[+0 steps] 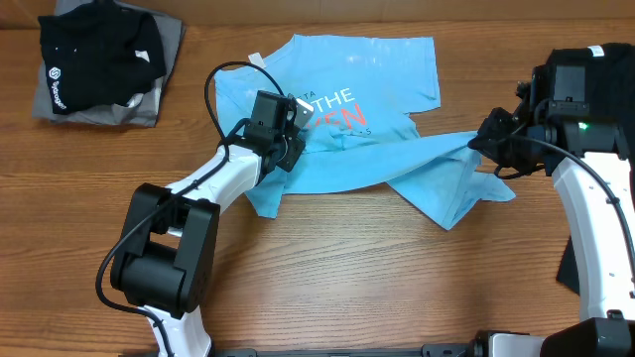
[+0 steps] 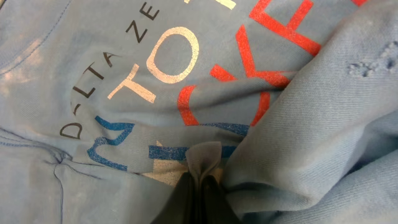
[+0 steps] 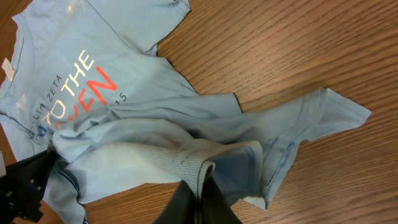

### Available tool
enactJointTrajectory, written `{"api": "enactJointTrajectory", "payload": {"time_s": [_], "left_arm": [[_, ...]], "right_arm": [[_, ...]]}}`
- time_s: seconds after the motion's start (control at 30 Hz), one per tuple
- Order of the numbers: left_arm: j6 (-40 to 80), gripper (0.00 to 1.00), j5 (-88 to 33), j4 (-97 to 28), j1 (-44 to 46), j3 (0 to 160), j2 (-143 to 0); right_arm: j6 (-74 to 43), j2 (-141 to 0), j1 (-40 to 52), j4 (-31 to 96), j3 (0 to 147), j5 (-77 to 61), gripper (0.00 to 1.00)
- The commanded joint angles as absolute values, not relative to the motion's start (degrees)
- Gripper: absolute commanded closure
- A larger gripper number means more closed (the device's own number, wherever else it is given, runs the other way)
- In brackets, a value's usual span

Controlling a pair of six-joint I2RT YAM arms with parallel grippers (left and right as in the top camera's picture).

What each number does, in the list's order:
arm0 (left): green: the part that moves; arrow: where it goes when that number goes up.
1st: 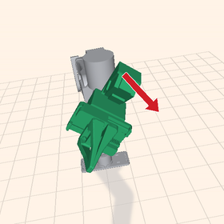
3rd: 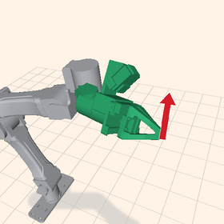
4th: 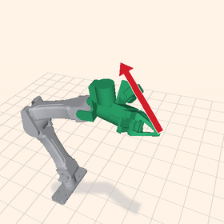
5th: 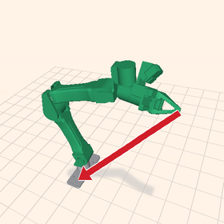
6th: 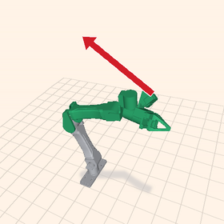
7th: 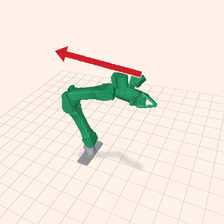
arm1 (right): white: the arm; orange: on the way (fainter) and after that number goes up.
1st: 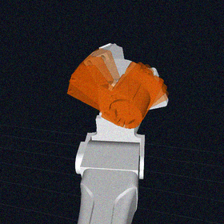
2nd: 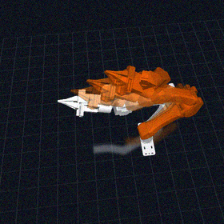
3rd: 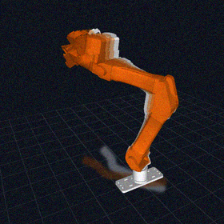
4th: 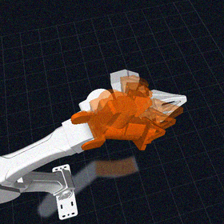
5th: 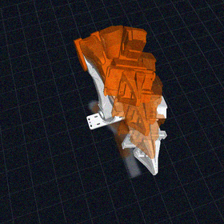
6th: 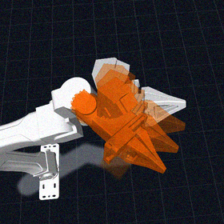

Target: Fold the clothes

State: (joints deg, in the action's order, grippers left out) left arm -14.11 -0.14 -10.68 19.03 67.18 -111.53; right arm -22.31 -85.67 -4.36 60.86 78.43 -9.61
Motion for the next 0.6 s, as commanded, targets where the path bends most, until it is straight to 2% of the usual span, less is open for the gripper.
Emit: {"api": "enactJointTrajectory", "payload": {"time_s": [0.0,0.23,0.57], "left_arm": [[-12.25,0.96,1.96,-10.52,18.70,69.38,-111.22],[-8.73,0.96,7.05,-16.16,18.70,72.90,-104.51],[-5.52,0.96,17.26,-20.38,18.70,73.36,-81.21]], "right_arm": [[-22.57,-85.30,-4.25,60.29,79.09,-8.99,0.95],[-24.10,-85.25,-4.25,60.97,79.11,-9.02,0.96],[-25.58,-76.20,-4.25,61.76,79.26,-9.02,0.96]]}}
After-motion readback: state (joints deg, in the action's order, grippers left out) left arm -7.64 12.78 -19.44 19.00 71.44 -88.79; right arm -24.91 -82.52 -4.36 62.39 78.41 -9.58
